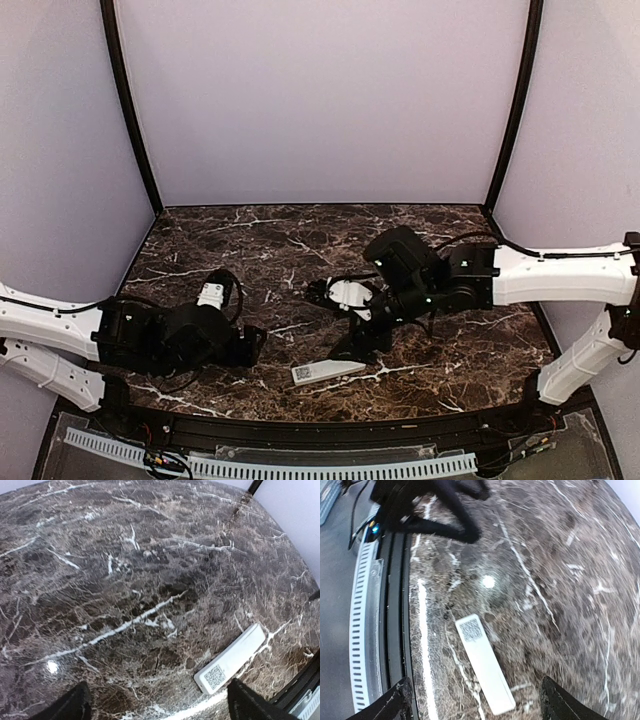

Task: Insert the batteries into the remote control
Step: Pick up the remote control from the center of the board.

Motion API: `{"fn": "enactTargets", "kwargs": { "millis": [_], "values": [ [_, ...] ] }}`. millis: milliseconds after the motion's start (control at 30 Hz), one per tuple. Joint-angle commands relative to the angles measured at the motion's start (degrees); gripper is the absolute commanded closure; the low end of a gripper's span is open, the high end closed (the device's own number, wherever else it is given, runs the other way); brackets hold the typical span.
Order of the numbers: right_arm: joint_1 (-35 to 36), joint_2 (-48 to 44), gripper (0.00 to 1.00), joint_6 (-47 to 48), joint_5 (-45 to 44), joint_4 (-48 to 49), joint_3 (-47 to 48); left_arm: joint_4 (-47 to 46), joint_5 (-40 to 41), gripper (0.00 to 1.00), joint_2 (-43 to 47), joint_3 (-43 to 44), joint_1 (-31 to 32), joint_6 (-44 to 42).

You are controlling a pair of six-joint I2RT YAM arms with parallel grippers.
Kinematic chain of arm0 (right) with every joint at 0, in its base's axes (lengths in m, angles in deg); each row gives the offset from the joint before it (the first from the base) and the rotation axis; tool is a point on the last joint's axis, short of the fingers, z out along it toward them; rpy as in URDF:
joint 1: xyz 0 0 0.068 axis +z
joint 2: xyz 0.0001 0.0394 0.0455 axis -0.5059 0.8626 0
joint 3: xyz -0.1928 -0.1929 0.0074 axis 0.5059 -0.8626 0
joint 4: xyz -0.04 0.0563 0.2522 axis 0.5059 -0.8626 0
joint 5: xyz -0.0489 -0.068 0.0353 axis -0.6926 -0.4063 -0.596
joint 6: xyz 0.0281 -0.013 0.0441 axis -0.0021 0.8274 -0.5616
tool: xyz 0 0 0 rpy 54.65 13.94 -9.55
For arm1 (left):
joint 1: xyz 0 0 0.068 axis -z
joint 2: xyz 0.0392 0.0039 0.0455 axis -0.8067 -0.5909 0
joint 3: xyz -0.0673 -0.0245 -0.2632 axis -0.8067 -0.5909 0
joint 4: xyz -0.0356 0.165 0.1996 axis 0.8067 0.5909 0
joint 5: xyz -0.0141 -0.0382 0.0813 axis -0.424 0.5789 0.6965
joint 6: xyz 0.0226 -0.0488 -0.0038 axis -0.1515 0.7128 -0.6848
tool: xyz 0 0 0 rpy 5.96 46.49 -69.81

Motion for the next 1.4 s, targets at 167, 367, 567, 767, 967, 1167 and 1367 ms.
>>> {"fn": "enactTargets", "kwargs": {
  "millis": [167, 367, 567, 767, 967, 1167, 1367],
  "values": [
    [1.5, 20.2, 0.21, 24.8, 11.1, 0.6, 9.2, 3.6, 12.9, 0.01, 12.0, -2.9, 0.1, -8.4],
    [1.5, 28.4, 0.21, 25.4, 7.5, 1.6, 12.3, 4.8, 14.0, 0.01, 14.3, -3.5, 0.1, -9.8],
    [1.4, 33.0, 0.23, 25.0, 4.8, 1.1, 13.1, 4.0, 13.2, 0.01, 14.5, -4.5, 0.1, -11.0],
    [1.6, 34.8, 0.47, 24.3, 4.8, -1.5, 14.7, 1.6, 12.1, 0.01, 14.6, -4.6, 0.1, -15.9],
    [1.9, 34.8, 0.78, 23.3, 5.5, -3.7, 16.5, 0.1, 11.1, 0.01, 15.3, -4.8, 0.1, -18.6],
    [1.7, 29.2, 0.85, 19.9, 8.3, -4.2, 17.5, -1.4, 7.9, 0.01, 15.8, -4.4, 0.2, -21.9],
    [-1.5, 17.0, 0.86, 8.7, 18.2, 3.9, 14.8, -8.7, 1.7, 0.02, 16.9, -4.2, 0.2, -31.4]
  ]
}}
